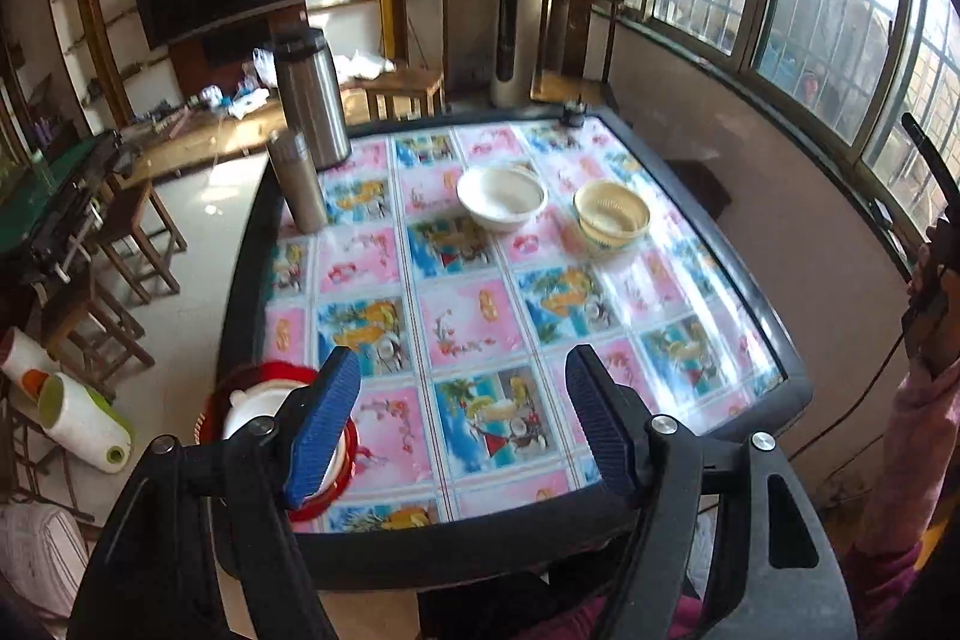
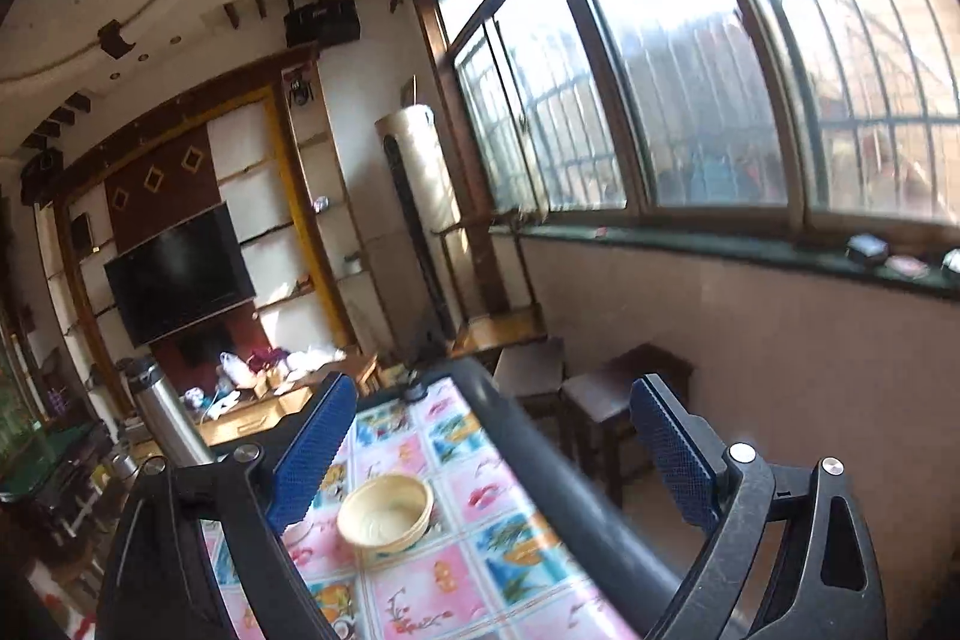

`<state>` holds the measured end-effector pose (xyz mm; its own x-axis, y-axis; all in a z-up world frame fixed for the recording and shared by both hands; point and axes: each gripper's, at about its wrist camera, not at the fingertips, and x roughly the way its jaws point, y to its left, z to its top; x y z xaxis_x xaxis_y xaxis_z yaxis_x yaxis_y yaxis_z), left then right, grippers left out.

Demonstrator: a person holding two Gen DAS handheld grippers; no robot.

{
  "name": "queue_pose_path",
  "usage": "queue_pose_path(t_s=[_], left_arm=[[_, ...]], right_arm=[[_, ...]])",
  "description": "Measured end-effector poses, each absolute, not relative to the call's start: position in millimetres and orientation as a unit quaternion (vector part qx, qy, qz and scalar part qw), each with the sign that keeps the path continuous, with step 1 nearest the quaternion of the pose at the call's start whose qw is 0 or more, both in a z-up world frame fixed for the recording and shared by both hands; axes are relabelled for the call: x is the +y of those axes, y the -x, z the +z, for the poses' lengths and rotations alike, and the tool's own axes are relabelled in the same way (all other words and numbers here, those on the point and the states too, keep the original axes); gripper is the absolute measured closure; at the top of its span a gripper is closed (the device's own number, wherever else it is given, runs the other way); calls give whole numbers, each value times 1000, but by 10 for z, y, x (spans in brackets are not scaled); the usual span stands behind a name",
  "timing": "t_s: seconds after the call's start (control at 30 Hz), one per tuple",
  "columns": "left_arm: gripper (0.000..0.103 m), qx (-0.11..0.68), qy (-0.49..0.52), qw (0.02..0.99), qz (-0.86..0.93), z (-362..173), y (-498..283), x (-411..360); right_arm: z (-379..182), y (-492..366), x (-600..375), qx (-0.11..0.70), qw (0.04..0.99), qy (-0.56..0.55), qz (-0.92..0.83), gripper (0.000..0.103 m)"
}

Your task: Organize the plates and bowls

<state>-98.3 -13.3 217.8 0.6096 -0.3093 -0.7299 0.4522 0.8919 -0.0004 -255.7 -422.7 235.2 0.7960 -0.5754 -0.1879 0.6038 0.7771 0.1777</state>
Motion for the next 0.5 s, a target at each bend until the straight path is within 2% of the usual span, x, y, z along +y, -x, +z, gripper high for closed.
queue_pose_path(t_s=[0.13, 0.27, 0.3, 0.33, 0.47, 0.5], left_arm=[[32, 340, -85, 911, -218, 3012, 1228, -160], [32, 268, -80, 938, -205, 3899, 1438, -172], [29, 245, -74, 946, -199, 4115, 1467, -161], [20, 225, -69, 953, -193, 4336, 1489, -153], [16, 149, -48, 976, -153, 4946, 1409, -103], [12, 135, -46, 980, -143, 5004, 1342, -105]], right_arm=[[3078, 2727, -3898, 29, 939, -44, -339, 1], [3747, 2838, -3777, 10, 942, -77, -328, 1], [3948, 2890, -3792, 1, 942, -98, -319, 1], [4134, 2925, -3806, -8, 943, -118, -312, 1], [4891, 2934, -3828, -43, 950, -168, -258, 0], [5026, 2902, -3809, -54, 952, -172, -248, 0]])
